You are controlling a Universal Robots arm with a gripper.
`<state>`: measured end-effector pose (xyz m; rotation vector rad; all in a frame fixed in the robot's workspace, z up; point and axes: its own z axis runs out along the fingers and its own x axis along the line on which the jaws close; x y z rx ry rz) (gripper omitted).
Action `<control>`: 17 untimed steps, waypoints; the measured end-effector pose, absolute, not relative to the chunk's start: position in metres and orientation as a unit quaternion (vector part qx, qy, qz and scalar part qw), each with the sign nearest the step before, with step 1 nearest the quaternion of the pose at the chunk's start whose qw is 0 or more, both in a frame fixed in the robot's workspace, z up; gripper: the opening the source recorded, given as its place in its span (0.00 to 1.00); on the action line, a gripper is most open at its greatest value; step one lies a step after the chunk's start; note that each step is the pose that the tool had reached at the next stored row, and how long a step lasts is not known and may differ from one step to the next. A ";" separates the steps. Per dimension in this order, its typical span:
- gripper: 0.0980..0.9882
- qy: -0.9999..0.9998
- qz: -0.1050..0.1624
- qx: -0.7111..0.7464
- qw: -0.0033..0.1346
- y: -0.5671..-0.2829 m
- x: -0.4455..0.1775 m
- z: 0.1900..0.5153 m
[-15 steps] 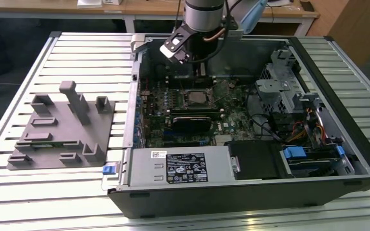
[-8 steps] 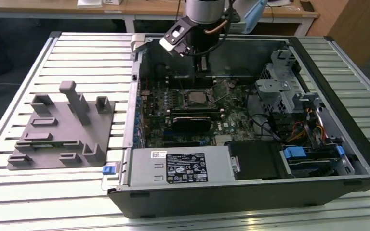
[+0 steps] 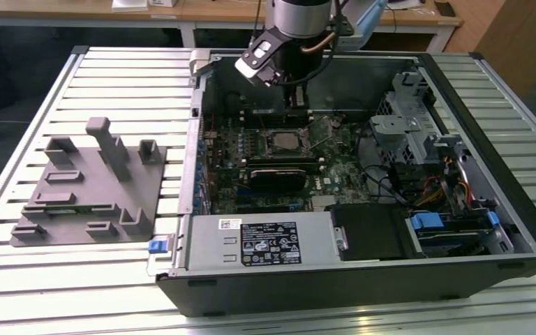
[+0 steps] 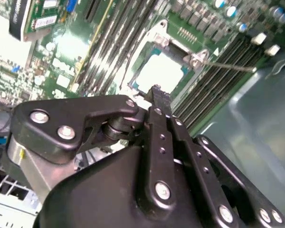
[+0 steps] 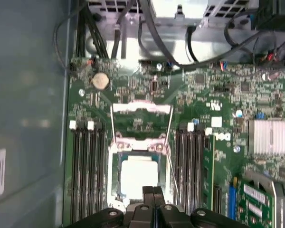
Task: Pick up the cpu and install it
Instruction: 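Close the cpu cover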
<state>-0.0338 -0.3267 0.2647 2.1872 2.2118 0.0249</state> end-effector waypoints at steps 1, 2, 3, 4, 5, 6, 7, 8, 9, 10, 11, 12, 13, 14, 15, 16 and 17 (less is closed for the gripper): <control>0.01 0.711 0.008 0.703 0.015 -0.327 -0.030 0.265; 0.01 0.711 0.008 0.703 0.015 -0.327 -0.028 0.265; 0.01 0.711 0.009 0.703 0.014 -0.327 -0.026 0.265; 0.01 0.711 0.011 0.703 0.012 -0.327 -0.024 0.265; 0.01 0.711 0.014 0.703 0.009 -0.327 -0.022 0.265; 0.01 0.711 0.018 0.703 0.006 -0.327 -0.021 0.265; 0.01 0.711 0.019 0.703 0.004 -0.327 -0.020 0.265; 0.01 0.711 0.019 0.703 0.004 -0.327 -0.019 0.264; 0.01 0.711 0.019 0.703 0.004 -0.327 -0.018 0.264; 0.01 0.711 0.019 0.703 0.004 -0.327 -0.017 0.264; 0.01 0.711 0.018 0.703 0.004 -0.327 -0.015 0.264; 0.01 0.711 0.018 0.703 0.005 -0.326 -0.012 0.264; 0.01 0.711 0.017 0.703 0.005 -0.326 -0.009 0.264; 0.01 0.711 0.017 0.703 0.005 -0.326 -0.007 0.263; 0.01 0.711 0.017 0.703 0.005 -0.326 -0.004 0.263; 0.01 0.711 0.017 0.703 0.005 -0.326 -0.002 0.263; 0.01 0.712 0.017 0.702 0.005 -0.326 -0.001 0.263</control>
